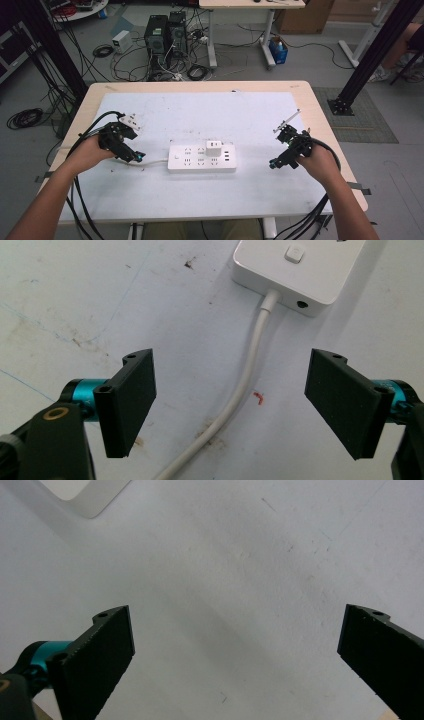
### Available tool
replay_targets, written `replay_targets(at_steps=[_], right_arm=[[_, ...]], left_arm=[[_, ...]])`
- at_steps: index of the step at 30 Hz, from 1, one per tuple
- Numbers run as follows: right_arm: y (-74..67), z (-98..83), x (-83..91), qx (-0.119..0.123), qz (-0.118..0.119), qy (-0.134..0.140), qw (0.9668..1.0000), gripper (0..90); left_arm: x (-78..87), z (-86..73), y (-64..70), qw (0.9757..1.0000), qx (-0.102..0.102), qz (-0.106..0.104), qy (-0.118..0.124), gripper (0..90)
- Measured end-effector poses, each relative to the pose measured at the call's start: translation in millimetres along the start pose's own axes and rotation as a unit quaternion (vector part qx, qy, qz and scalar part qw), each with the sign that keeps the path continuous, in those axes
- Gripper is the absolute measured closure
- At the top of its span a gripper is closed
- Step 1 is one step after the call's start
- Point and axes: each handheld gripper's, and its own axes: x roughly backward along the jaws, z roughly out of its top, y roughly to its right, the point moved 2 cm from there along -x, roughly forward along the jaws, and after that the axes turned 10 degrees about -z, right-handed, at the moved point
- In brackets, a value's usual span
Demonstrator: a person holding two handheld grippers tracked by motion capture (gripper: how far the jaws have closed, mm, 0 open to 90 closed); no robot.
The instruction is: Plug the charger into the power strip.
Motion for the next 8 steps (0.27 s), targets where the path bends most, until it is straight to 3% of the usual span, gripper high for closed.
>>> replay_targets(at_steps=[8], right_arm=[[0.3, -2.9, -0.4, -0.004, -0.003, 0.003, 1.0, 1.0]], left_arm=[[-0.9, -2.4, -0.4, 1.0, 0.005, 0.002, 0.004, 20.7]])
